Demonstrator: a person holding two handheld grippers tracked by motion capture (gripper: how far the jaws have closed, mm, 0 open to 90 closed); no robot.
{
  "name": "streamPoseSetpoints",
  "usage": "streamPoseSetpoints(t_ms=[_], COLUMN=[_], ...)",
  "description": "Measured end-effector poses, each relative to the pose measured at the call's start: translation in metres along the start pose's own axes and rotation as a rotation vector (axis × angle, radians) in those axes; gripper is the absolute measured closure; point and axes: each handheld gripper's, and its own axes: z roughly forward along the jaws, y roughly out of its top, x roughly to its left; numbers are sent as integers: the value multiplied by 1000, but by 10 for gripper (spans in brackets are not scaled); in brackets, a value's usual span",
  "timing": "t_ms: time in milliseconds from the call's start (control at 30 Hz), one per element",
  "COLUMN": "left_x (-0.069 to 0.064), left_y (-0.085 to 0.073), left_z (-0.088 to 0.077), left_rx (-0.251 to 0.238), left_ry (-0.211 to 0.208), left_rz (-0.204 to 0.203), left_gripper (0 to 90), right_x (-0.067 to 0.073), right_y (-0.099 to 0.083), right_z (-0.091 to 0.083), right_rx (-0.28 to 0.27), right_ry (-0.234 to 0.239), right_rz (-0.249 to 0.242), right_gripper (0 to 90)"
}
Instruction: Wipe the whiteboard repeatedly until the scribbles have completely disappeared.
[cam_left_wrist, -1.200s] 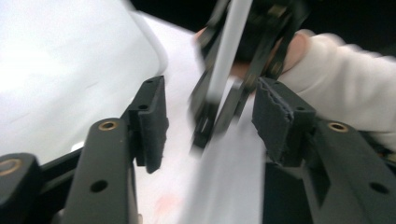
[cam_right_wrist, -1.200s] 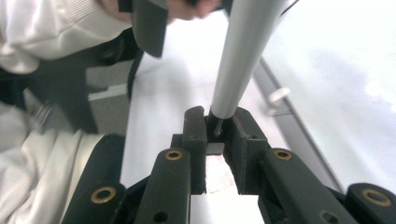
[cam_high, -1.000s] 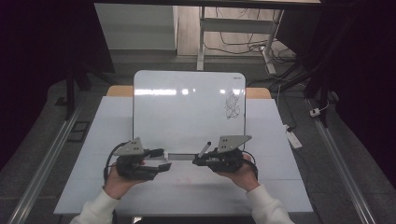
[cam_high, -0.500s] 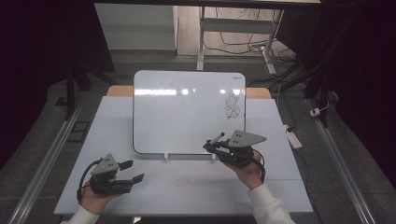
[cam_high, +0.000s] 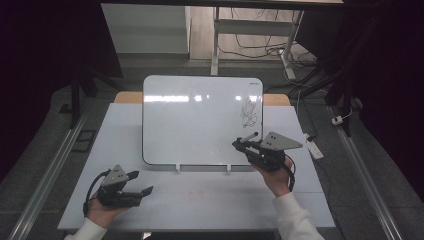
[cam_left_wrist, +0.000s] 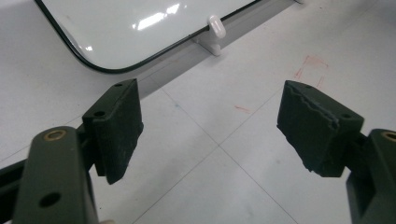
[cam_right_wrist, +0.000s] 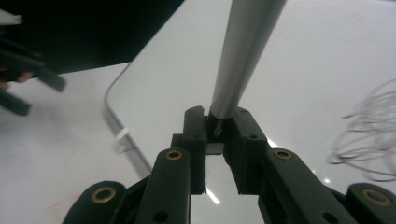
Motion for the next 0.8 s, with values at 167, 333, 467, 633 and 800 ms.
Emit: streamPoseSetpoints(t_ms=[167, 333, 467, 633, 800], left_x=[2, 0, 0, 4, 6], left_y=[-1, -1, -1, -2, -2], left_z=[1, 4, 6, 6, 6], left_rx=[-2, 6, 8, 8, 7], left_ry=[-7, -13, -10, -3, -1], left_rz=[1, 6, 9, -4, -10], left_gripper=[220, 218, 218, 218, 219], right_x=[-23, -69, -92, -119, -128], right_y=[8, 26, 34, 44, 43], right_z=[2, 17, 27, 46, 56], right_rx=[-27, -10, -21, 7, 23], right_ry=[-92, -224, -273, -324, -325], right_rz=[6, 19, 47, 46, 53], right_gripper=[772, 772, 771, 771, 772])
